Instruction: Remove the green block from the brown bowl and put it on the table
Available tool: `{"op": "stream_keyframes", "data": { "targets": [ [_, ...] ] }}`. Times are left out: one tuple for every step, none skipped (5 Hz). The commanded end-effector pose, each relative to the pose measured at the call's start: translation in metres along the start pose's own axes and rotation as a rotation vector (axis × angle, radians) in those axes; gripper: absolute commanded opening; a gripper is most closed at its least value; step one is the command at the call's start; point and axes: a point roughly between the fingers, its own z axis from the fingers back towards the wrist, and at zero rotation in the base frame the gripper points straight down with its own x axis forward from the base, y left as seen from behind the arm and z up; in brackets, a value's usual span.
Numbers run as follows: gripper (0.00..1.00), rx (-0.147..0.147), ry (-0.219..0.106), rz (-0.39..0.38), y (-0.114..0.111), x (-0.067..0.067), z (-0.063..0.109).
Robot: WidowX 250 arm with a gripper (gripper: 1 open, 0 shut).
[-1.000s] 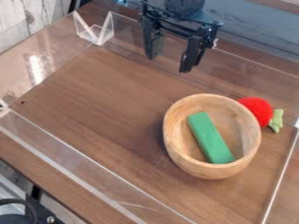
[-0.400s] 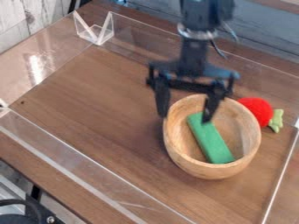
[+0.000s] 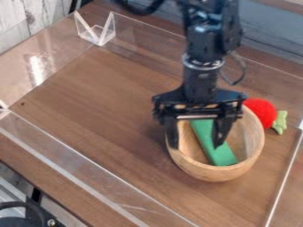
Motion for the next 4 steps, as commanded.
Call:
{"op": "stream_keyframes", "data": {
  "targets": [
    [1.0, -0.076, -0.048, 0.072, 0.003, 0.003, 0.009],
    [1.0, -0.099, -0.064, 0.111, 0.01, 0.007, 0.008],
    [1.0, -0.123, -0.088, 0.19, -0.002, 0.002, 0.017],
    [1.0, -0.135, -0.102, 0.248, -0.013, -0.001, 0.025]
  ]
}}
